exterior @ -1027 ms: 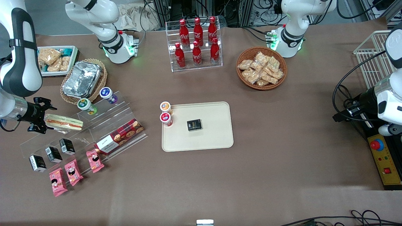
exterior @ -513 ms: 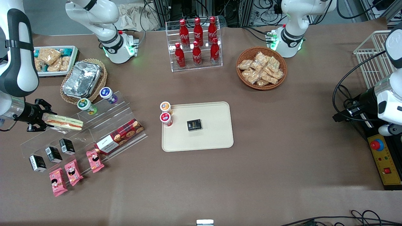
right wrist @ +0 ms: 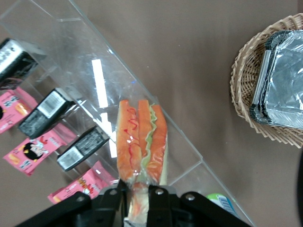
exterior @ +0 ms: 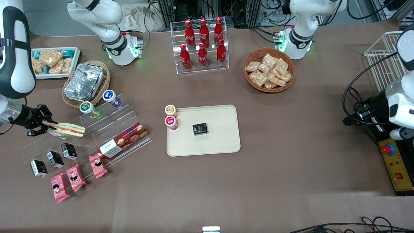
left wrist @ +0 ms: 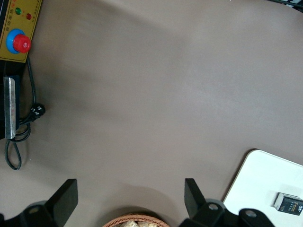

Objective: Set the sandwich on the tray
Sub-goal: 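Close the right gripper on the sandwich and lift it from the rack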

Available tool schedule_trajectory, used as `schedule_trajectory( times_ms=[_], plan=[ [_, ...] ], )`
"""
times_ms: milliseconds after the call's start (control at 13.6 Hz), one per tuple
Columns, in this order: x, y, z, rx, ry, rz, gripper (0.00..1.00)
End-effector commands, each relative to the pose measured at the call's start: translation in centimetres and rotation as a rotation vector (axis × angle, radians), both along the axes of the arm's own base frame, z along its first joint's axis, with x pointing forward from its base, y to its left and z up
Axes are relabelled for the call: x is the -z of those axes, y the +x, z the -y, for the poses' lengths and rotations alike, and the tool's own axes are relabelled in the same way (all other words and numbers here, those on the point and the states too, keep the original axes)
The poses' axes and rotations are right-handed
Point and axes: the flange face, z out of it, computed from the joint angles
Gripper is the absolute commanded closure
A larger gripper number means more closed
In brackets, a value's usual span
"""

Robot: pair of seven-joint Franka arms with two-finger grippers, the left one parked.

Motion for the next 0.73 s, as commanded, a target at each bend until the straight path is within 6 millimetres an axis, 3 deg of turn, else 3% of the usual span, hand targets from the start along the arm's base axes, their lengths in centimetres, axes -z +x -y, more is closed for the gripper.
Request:
schedule_trajectory(
  times_ms=[0,147,293,440,660],
  plan=[
    [-3.4,0.7,0.2,0.002,0.01,0.061,0.84],
    [-6.1,1.4,0.2,-0.011,0.025,0.086,0.85],
    [-8.6,1.9,-0.1,-0.131,0.023,0.108,0.85],
    [-10.2,1.8,-1.6,-0.376,0.05,0.126,0.85],
    [-11.1,2.1,-4.9,-0.857,0.092,0.148,0.83]
  ],
)
